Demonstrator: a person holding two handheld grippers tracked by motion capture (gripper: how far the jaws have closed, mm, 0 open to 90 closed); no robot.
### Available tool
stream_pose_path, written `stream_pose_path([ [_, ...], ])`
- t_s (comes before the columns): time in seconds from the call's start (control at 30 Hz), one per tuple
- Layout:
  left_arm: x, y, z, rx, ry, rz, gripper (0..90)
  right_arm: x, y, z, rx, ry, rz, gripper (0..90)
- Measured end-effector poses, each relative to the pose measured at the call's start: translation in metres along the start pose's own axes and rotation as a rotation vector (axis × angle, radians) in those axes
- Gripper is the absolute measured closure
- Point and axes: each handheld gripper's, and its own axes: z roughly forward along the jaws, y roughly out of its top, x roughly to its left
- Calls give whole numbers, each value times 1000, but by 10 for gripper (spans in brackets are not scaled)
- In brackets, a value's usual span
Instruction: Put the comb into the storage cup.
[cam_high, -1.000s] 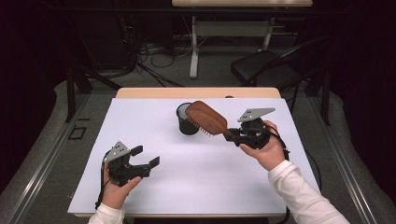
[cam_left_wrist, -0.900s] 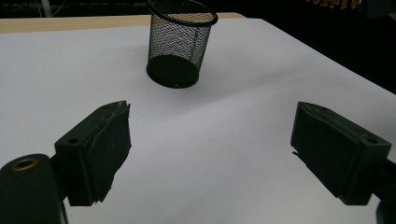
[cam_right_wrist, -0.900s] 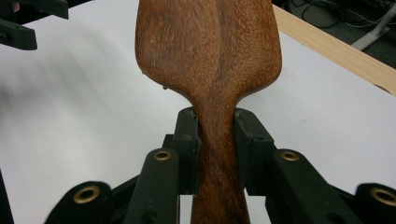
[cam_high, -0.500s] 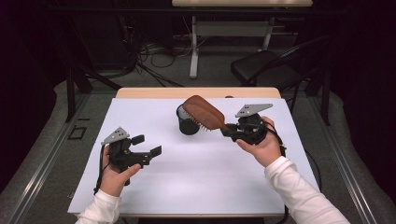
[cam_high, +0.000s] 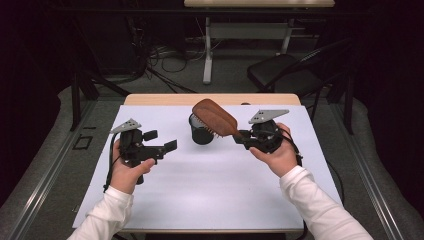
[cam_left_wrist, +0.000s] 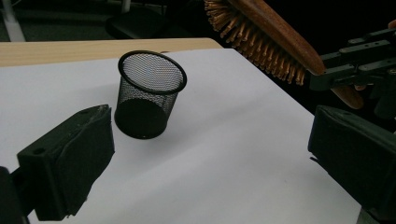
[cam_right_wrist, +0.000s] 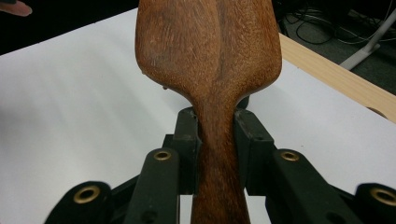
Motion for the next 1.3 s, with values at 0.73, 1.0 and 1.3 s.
stream_pose_path([
  [0.73,-24,38,28,63,-60,37,8,1,5,1,-46,-1,15,722],
  [1.0,-24,51,35,80,-79,1,8,3,7,2,-70,-9,22,721],
  [1.3,-28,64,43,71,-107,-22,14,7,10,6,-96,-15,14,721],
])
